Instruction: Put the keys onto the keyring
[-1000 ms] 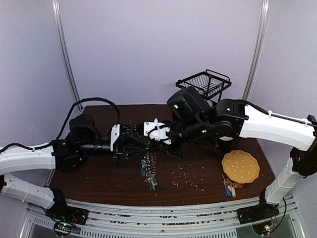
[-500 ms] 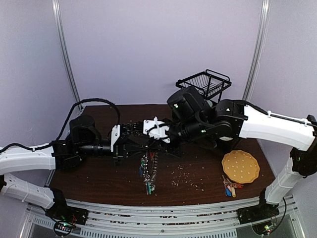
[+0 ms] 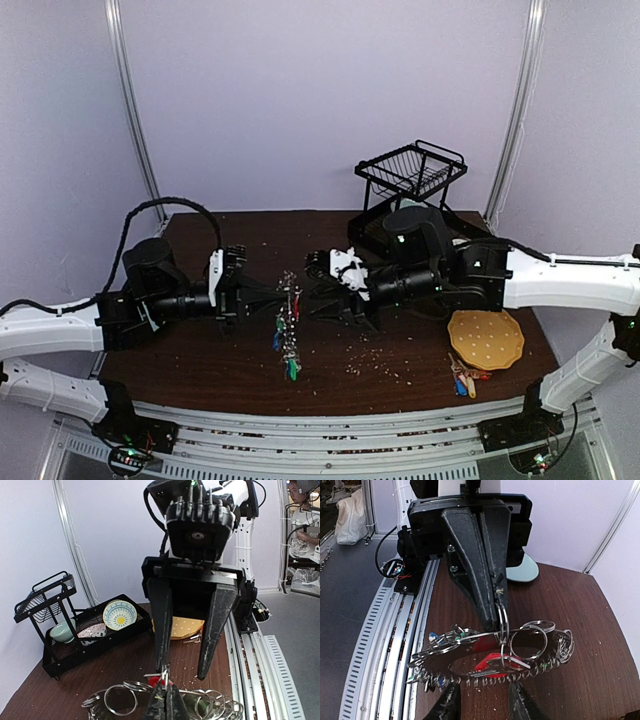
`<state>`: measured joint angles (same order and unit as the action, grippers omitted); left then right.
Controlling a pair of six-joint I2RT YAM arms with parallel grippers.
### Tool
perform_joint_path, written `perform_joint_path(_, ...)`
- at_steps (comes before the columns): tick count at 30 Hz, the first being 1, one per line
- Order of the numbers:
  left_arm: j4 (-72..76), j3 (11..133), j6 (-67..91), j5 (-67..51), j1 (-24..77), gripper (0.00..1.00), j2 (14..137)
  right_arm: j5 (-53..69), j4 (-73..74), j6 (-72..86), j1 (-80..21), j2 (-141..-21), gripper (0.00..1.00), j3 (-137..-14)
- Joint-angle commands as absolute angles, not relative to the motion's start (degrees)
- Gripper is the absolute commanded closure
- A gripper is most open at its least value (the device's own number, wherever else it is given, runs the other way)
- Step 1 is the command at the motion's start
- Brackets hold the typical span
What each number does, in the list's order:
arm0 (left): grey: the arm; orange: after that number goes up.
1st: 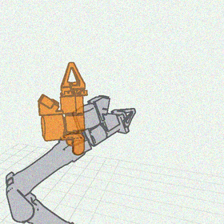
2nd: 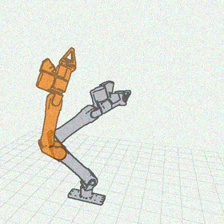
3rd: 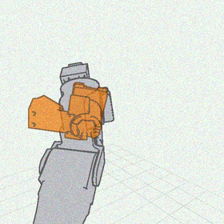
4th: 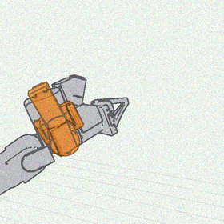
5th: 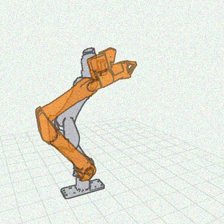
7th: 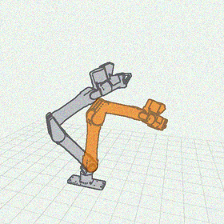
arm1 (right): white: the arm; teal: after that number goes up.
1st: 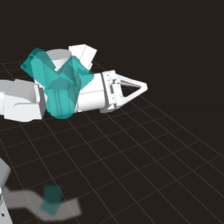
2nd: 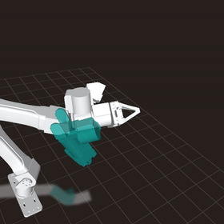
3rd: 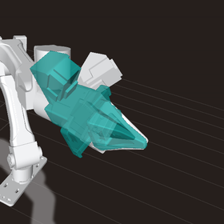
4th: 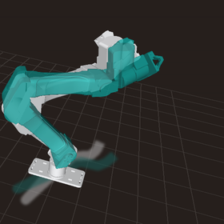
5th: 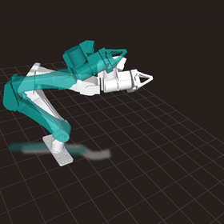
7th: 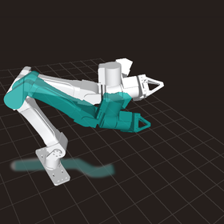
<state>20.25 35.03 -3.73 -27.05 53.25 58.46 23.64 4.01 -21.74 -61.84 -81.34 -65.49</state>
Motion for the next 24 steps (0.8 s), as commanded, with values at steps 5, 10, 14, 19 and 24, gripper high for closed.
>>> perform_joint_path(5, 27.39, 35.95, -2.04, -28.22, 53.44, 1.0, 57.88, 24.96, -5.52, -20.15, -61.79, -79.58, 0.72, -64.35)
perform_joint_path(10, 27.4, 35.95, -2.13, -27.83, 53.44, 1.0, 57.84, 24.52, -6.27, -19.79, -61.72, -78.89, 0.79, -64.37)
perform_joint_path(14, 27.66, 35.95, -2.07, -27.64, 53.44, 1.0, 57.63, 25.06, -5.53, -19.76, -61.78, -79.68, 0.94, -65.04)
perform_joint_path(19, 33.05, 34.48, 1.68, -27.25, 53.46, 1.0, 57.39, 24.29, -4.92, -20.27, -61.76, -79.73, 0.96, -64.93)
perform_joint_path(24, 36.24, 33.64, 3.98, -27.62, 53.44, 1.0, 58.34, 23.13, -5.27, -20.7, -61.79, -79.33, 0.91, -64.52)
